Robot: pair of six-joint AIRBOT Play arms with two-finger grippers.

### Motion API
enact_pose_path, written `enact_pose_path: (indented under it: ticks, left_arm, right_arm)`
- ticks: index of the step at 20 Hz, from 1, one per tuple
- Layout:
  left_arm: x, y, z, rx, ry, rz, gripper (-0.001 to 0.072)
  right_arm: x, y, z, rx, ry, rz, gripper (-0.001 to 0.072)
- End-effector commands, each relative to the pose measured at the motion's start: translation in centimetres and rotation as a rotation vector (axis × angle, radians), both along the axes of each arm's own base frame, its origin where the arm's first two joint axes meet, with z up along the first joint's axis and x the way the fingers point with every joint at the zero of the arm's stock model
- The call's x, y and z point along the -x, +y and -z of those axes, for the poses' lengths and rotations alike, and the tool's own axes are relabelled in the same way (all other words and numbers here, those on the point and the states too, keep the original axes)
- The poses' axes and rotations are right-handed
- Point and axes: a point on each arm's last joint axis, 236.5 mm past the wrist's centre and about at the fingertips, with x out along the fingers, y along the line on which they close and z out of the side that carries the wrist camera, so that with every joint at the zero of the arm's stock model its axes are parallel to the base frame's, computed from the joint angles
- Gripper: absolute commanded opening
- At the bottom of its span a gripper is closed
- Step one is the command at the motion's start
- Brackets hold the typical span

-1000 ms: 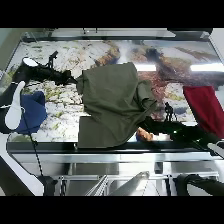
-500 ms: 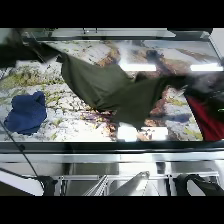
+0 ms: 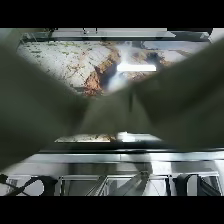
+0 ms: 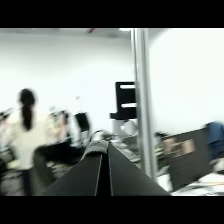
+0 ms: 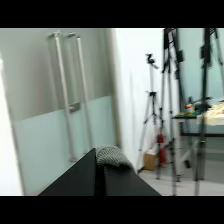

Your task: Fold the shirts.

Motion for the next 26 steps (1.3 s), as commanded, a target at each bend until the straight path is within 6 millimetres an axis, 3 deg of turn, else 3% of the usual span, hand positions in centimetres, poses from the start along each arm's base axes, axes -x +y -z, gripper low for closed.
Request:
enact_pose_path:
  ticks: [1, 4, 7, 9, 11, 12, 14, 15, 16, 17, 18, 21, 23, 24, 25, 26]
  left_arm:
    - [-4.9, -2.2, 1.8, -0.178, 0.132, -0.430, 0.0017]
    - [-14.2, -1.5, 9.4, -0.307, 0.416, -0.639, 0.0018]
    - [-22.1, -3.7, 20.8, -0.460, 0.656, -0.619, 0.0018]
    - [-27.1, -5.3, 29.3, -0.574, 0.798, -0.629, 0.0017]
    - [-31.4, -5.4, 37.8, -0.691, 0.916, -0.676, 0.0016]
    - [-33.0, -5.1, 41.4, -0.729, 0.969, -0.696, 0.0016]
    - [-35.3, -3.9, 47.6, -0.777, 1.064, -0.711, 0.0018]
    - [-36.1, -3.3, 49.2, -0.777, 1.099, -0.704, 0.0184]
    - [-36.8, -2.2, 50.0, -0.770, 1.134, -0.698, 0.0397]
    - [-37.3, -1.1, 50.0, -0.760, 1.153, -0.690, 0.0591]
    - [-37.6, 0.3, 49.3, -0.744, 1.179, -0.678, 0.0720]
    - [-36.1, 4.2, 47.4, -0.759, 1.272, -0.618, 0.0698]
    - [-33.1, 6.2, 49.8, -0.905, 1.385, -0.585, 0.0698]
    - [-31.0, 6.5, 51.9, -0.996, 1.463, -0.550, 0.0699]
    - [-28.8, 6.1, 53.9, -1.069, 1.531, -0.495, 0.0698]
    - [-26.9, 5.3, 55.7, -1.117, 1.585, -0.435, 0.0698]
  right_arm:
    - [-0.9, -1.4, 0.4, 0.032, 0.034, 0.106, 0.0013]
    - [-5.0, -4.5, 3.4, -0.034, 0.172, 0.056, 0.0013]
    - [-10.8, -7.8, 9.8, -0.144, 0.365, -0.032, 0.0013]
    - [-15.8, -8.8, 17.5, -0.200, 0.555, -0.057, 0.0013]
    - [-21.2, -9.1, 27.2, -0.208, 0.761, -0.003, 0.0013]
    - [-23.4, -9.0, 32.1, -0.182, 0.852, 0.020, 0.0013]
    - [-26.5, -8.2, 39.3, -0.166, 0.982, 0.011, 0.0022]
    - [-27.9, -8.2, 42.2, -0.188, 1.038, 0.000, 0.0177]
    - [-29.1, -8.4, 43.8, -0.230, 1.072, -0.009, 0.0358]
    - [-30.0, -8.7, 44.8, -0.257, 1.092, -0.023, 0.0392]
    - [-30.5, -9.0, 44.9, -0.262, 1.097, -0.044, 0.0392]
    - [-30.2, -11.0, 42.7, -0.257, 1.068, -0.080, 0.0382]
    - [-28.4, -13.6, 43.3, -0.237, 1.124, -0.049, 0.0376]
    - [-27.0, -15.2, 44.7, -0.236, 1.204, -0.018, 0.0294]
    - [-25.5, -16.6, 46.2, -0.232, 1.280, 0.009, 0.0220]
    - [-23.8, -17.8, 47.6, -0.231, 1.353, 0.030, 0.0224]
